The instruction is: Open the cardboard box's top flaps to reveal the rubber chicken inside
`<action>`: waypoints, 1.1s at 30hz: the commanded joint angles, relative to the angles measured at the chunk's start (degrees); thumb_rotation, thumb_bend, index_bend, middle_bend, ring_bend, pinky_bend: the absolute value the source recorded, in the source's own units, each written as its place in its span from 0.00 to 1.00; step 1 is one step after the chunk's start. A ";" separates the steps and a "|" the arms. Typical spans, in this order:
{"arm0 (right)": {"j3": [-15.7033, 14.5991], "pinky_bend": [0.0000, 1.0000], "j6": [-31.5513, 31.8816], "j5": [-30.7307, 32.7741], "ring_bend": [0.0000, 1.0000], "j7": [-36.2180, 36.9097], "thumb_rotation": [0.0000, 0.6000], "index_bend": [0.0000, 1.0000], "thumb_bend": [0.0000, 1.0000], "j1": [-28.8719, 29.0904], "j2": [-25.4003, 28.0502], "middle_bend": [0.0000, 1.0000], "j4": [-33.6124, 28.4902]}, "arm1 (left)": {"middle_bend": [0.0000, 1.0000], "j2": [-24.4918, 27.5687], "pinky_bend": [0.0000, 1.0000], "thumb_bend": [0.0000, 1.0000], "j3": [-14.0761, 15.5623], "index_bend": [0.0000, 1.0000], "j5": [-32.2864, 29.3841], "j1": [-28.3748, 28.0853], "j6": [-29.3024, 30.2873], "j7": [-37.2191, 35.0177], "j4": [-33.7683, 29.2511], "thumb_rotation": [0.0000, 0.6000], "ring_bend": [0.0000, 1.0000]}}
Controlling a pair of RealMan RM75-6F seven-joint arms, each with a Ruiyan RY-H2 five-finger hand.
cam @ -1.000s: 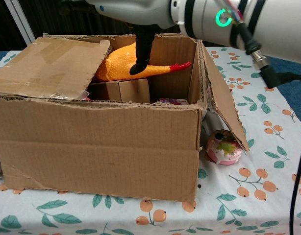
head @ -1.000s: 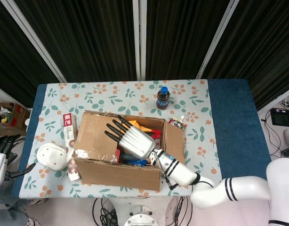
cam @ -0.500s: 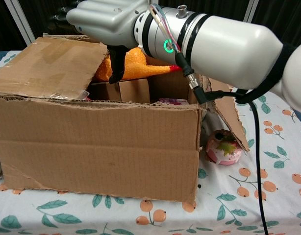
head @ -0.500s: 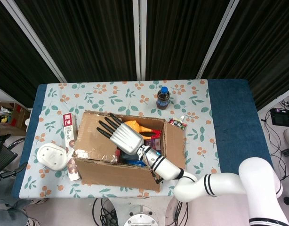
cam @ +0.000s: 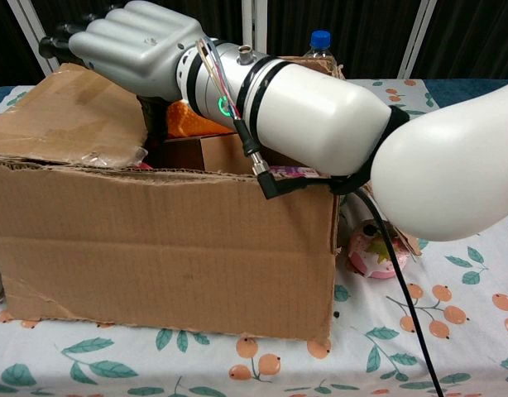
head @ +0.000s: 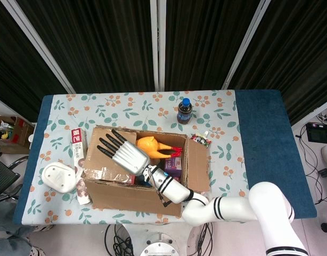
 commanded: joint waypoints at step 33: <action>18.82 0.00 3.28 -3.60 0.00 6.14 1.00 0.00 0.20 22.98 -18.36 0.00 28.73 | 0.19 1.40 0.24 0.11 -1.33 0.16 -1.32 1.78 2.48 -2.70 0.99 0.57 0.15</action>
